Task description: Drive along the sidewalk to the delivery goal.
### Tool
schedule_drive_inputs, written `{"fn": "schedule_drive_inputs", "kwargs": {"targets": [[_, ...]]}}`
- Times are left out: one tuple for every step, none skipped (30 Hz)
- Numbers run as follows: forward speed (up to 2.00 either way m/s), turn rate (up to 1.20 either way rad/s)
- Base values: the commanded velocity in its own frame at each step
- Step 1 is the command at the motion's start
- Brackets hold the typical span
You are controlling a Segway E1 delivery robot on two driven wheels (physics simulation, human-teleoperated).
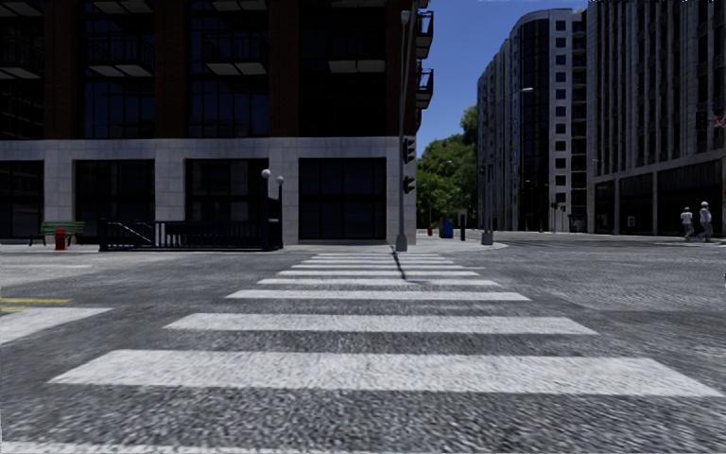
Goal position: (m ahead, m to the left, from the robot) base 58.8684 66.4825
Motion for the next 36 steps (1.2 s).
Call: {"fn": "schedule_drive_inputs", "kwargs": {"targets": [[2.00, 0.00], [2.00, 0.00], [2.00, 0.00], [2.00, 0.00], [2.00, 0.00], [2.00, 0.00], [2.00, 0.00], [2.00, 0.00], [2.00, 0.00], [2.00, 0.00], [2.00, 0.00], [2.00, 0.00], [2.00, 0.00], [2.00, 0.00], [2.00, 0.00], [2.00, 0.00], [2.00, 0.00], [2.00, 0.00], [2.00, 0.00], [2.00, -0.04], [2.00, -0.04], [2.00, -0.06], [2.00, -0.09], [2.00, -0.11], [2.00, -0.12], [2.00, -0.13], [2.00, -0.13], [2.00, -0.13], [2.00, -0.13], [2.00, -0.17], [2.00, -0.22], [2.00, -0.23], [2.00, -0.23], [2.00, -0.23], [2.00, -0.23], [2.00, -0.23]]}}
